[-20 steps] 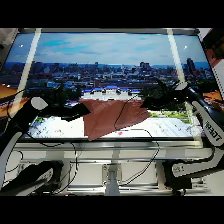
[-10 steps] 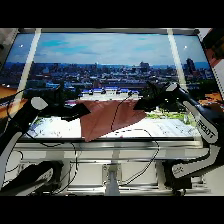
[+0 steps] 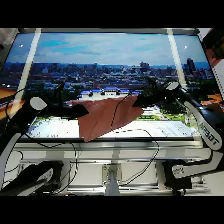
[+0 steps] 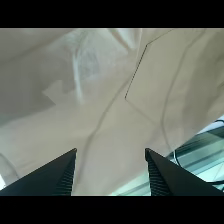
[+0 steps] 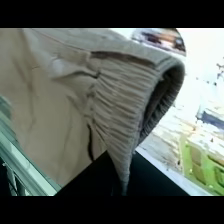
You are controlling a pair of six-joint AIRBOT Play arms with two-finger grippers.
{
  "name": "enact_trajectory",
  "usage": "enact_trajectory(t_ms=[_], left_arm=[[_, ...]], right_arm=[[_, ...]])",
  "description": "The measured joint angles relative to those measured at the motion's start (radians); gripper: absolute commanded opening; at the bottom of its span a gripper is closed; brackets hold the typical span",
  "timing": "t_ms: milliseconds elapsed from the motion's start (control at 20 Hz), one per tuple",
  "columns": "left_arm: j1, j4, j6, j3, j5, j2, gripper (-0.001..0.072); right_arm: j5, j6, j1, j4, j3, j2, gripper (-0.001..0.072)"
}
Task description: Fold the clothes and pants, and hang the long-sleeved shirts on hangers.
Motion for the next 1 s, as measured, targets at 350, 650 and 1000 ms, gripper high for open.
enact_trajectory(t_ms=[350, 650, 1000], left_arm=[[0.021, 0.039, 0.016, 0.001, -0.002, 0.261, 0.0472], [0.03, 0.236, 0.018, 0.001, -0.003, 0.577, 0.0472], [0.031, 0.451, 0.018, 0.001, -0.002, 0.805, 0.0472]], right_arm=[[-0.018, 0.127, -0.233, -0.079, 0.0, 0.341, 0.0016], [-0.065, 0.26, -0.655, -0.268, 0.0, 0.548, 0.0016], [-0.124, 0.399, -1.104, -0.376, 0.0, 0.589, 0.0016]])
